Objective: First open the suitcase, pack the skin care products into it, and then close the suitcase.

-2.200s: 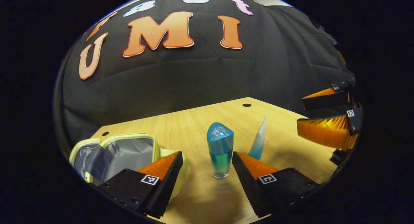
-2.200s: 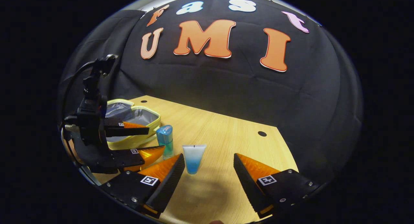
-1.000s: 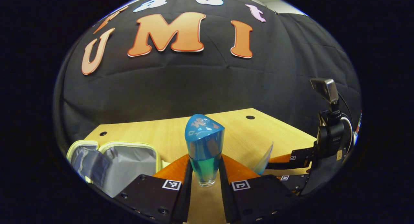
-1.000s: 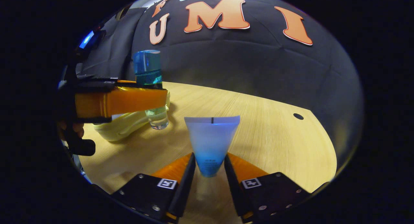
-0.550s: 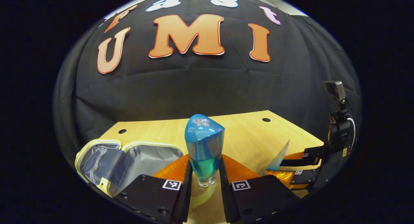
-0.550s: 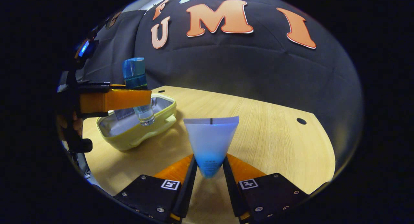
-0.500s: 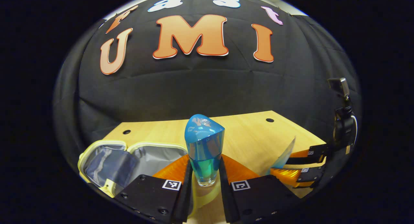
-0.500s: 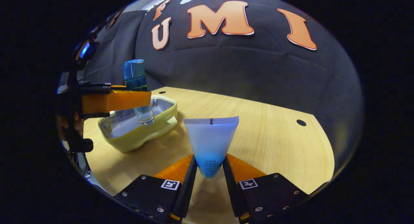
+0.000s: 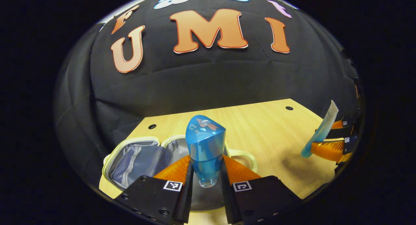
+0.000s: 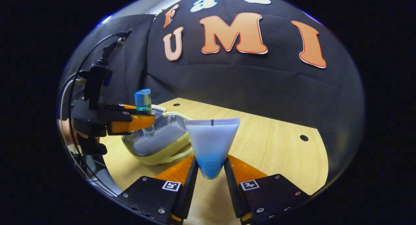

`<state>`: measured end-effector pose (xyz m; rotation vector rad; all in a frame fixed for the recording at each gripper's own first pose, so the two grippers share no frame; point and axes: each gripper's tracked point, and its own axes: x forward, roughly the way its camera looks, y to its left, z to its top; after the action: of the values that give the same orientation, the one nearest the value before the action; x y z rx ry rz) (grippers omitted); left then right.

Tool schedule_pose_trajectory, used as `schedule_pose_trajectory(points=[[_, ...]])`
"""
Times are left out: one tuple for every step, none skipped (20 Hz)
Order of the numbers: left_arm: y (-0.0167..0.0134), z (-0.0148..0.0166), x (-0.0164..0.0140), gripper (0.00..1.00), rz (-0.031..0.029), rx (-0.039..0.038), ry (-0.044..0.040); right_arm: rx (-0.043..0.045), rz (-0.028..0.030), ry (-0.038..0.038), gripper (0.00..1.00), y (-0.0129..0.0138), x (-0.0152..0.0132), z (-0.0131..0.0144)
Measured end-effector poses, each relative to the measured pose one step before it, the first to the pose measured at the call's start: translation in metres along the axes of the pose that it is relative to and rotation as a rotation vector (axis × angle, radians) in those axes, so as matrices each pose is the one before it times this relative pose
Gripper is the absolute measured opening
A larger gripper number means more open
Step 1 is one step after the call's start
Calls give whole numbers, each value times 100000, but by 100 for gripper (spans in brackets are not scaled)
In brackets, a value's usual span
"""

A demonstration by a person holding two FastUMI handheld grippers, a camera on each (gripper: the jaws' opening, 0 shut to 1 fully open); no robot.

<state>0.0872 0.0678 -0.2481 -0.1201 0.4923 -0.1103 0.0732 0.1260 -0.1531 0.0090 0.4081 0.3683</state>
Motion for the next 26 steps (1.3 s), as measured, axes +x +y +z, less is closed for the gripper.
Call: schedule_pose_trajectory(points=[[739,-228,-135,42,8,-232,1781,-328,-76,-412,52,532,-277,604],[654,-444,-6,41,-372,126,1516,157,155,-664,52,481,-234,717],[823,-226,68,41,-358,-21,1137,6,-469,-510,52,482,-99,635],[750,-521,34,41,-867,-323,2301,-102,-475,-431,52,443,-87,498],[718,-521,103,41,-831,-415,2234,-178,-510,669,52,575,32,154],[640,-954,287,42,-909,-42,3101,-164,-710,229,52,462,13,351],[432,-592,216,42,-1127,352,1573,371,-741,-216,52,513,-104,353],[726,-693,332,42,-905,336,2230,1352,-439,5,52,574,-84,437],[637,-711,439,42,-1160,479,2619,1559,-264,59,52,648,75,51],[287,-868,354,41,-1262,-110,2871,1065,-360,394,52,563,42,86],[214,-940,707,42,-1953,-591,3664,353,-700,670,52,623,41,-184],[147,-748,579,42,-1964,-1060,3247,-129,-1127,593,52,318,63,-12],[234,-819,569,43,-1320,-907,4040,9,-633,496,52,454,74,-37],[132,-478,652,43,-1534,-288,3245,125,-1188,88,52,248,96,81],[150,-435,398,42,-1113,-255,2944,233,-547,719,52,490,68,-105],[70,-182,653,42,-1478,333,3083,122,-1265,161,52,226,68,87],[27,-208,522,42,-1349,239,2006,276,-738,242,52,230,171,9],[-114,-59,775,42,-1586,425,2885,457,-1210,307,52,192,189,121],[60,-62,631,42,-998,44,1476,443,-941,173,52,196,127,44],[17,-133,602,42,-878,194,2340,307,-1228,353,52,126,186,7],[-125,677,522,42,-1249,1213,-1141,404,-1312,243,52,22,55,75],[-11,257,456,42,-916,924,984,815,-590,201,52,284,160,18],[36,396,471,42,-441,615,766,715,-1007,470,52,79,327,-86],[98,294,664,42,-310,29,-66,564,-492,439,52,187,278,-48],[104,125,514,42,-213,-489,909,372,-1011,794,52,47,378,-78],[121,9,422,41,29,-699,679,304,-67,741,52,207,343,-135]])
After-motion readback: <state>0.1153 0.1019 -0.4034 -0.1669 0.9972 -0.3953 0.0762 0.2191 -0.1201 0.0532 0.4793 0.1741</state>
